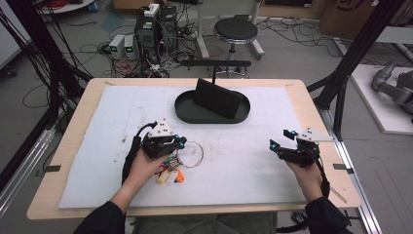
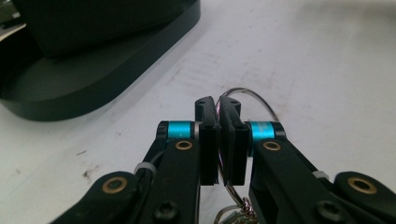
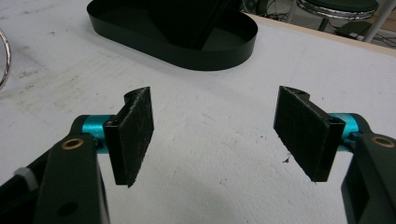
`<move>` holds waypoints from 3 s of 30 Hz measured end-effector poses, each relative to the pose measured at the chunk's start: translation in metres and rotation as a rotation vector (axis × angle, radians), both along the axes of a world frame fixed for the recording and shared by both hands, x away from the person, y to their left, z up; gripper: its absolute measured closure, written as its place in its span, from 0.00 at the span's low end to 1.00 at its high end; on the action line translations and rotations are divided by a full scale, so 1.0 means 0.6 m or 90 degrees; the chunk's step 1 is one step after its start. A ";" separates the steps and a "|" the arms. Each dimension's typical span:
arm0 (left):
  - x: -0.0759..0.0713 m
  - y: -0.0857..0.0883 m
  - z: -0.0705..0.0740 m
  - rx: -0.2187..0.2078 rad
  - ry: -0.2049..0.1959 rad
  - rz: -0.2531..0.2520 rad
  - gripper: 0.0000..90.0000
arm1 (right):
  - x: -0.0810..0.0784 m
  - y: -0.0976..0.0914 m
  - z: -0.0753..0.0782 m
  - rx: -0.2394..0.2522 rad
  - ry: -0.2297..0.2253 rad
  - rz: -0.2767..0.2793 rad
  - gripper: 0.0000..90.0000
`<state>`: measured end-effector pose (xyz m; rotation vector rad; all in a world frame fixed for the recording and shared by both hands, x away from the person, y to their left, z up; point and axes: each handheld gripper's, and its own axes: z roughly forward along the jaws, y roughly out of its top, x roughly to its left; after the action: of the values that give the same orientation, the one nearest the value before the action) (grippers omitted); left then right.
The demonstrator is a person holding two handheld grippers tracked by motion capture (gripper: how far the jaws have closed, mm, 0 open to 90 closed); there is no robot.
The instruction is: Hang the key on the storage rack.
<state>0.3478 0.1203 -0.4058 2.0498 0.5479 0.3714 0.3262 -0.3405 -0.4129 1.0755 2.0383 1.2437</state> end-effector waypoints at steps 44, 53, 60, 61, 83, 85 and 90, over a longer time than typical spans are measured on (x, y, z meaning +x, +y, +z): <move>-0.041 -0.012 0.010 0.007 0.003 -0.086 0.96 | 0.003 0.005 0.000 -0.003 0.001 0.008 0.33; -0.041 -0.010 0.021 -0.027 0.002 -0.080 0.96 | 0.004 0.006 -0.001 -0.007 0.001 0.011 0.33; -0.038 -0.006 0.034 -0.059 -0.004 -0.073 0.96 | 0.005 0.007 -0.002 -0.009 0.004 0.012 0.33; -0.037 -0.004 0.037 -0.065 -0.007 -0.071 0.96 | 0.004 0.007 -0.002 -0.009 0.003 0.011 0.33; -0.027 0.001 0.079 -0.126 -0.032 -0.048 0.96 | 0.005 0.007 -0.003 -0.006 0.006 0.016 0.32; -0.026 0.001 0.085 -0.132 -0.036 -0.050 0.96 | 0.006 0.006 -0.003 -0.007 0.003 0.016 0.32; -0.021 0.001 0.097 -0.142 -0.045 -0.048 0.96 | 0.006 0.006 -0.003 -0.006 0.007 0.015 0.32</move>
<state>0.3354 0.1209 -0.3477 1.8298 0.4466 0.3223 0.3300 -0.3368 -0.4148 1.0596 2.0691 1.2401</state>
